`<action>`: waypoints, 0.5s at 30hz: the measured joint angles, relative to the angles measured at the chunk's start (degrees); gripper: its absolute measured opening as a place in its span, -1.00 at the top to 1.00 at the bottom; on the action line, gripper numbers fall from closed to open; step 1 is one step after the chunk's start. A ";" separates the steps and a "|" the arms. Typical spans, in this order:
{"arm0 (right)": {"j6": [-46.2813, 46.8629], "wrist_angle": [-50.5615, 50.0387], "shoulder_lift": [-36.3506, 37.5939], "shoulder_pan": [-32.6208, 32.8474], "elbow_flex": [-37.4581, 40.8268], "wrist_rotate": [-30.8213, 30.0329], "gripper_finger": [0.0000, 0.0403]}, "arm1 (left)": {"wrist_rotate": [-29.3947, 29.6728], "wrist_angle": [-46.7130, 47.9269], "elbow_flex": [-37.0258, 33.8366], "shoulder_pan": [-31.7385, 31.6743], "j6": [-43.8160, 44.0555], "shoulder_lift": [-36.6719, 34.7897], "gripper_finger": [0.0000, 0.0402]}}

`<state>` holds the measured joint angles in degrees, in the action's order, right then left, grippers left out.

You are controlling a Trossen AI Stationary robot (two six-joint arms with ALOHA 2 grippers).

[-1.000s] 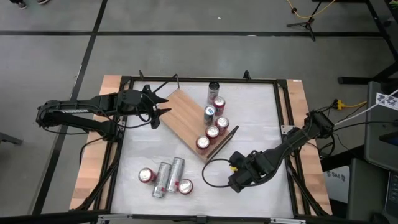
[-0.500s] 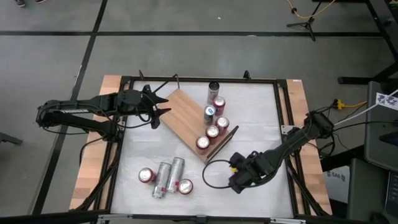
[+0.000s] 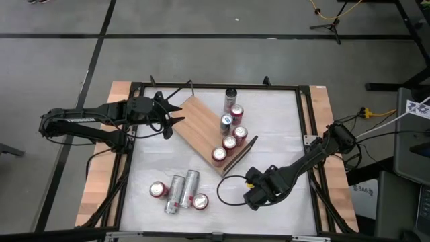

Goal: Place canned beverage on shelf
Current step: Put the left blue soda can on the shelf aligned with the other blue soda can

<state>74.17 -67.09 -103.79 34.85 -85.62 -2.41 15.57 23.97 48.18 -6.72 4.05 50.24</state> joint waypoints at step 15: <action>0.07 0.11 0.01 0.00 -0.02 -0.55 -0.21 | -0.01 0.00 0.00 -0.01 0.00 0.00 0.10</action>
<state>74.24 -66.98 -103.77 34.85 -85.65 -2.96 15.56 23.97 48.18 -6.73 4.05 50.24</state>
